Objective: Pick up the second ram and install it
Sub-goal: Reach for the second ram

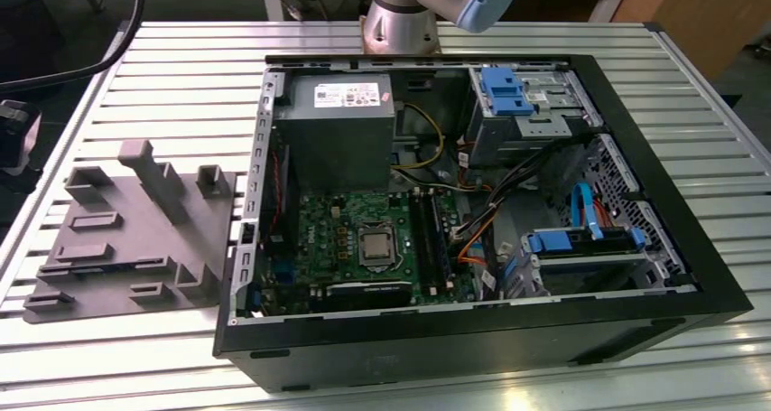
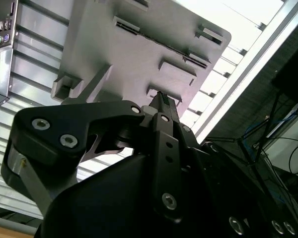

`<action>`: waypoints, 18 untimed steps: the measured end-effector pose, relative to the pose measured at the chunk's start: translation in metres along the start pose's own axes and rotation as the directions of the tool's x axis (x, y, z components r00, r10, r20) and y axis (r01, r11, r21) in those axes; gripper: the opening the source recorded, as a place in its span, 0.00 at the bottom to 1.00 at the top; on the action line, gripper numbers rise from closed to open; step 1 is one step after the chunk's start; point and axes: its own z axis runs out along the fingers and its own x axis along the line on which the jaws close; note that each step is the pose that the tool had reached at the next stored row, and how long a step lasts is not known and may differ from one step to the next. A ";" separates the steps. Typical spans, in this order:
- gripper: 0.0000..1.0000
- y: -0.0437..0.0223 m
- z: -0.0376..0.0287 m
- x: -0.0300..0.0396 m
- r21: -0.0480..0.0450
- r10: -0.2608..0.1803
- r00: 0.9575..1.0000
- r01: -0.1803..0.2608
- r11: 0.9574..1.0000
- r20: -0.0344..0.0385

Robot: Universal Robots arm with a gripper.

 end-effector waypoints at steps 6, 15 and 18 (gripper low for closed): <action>0.11 -0.0003 0.0027 0.0003 0.000 0.000 1.000 0.000 1.000 0.000; 0.11 -0.0009 0.0062 0.0006 0.000 0.000 1.000 0.000 1.000 -0.001; 0.11 -0.0011 0.0072 0.0007 0.000 0.000 1.000 0.000 1.000 -0.001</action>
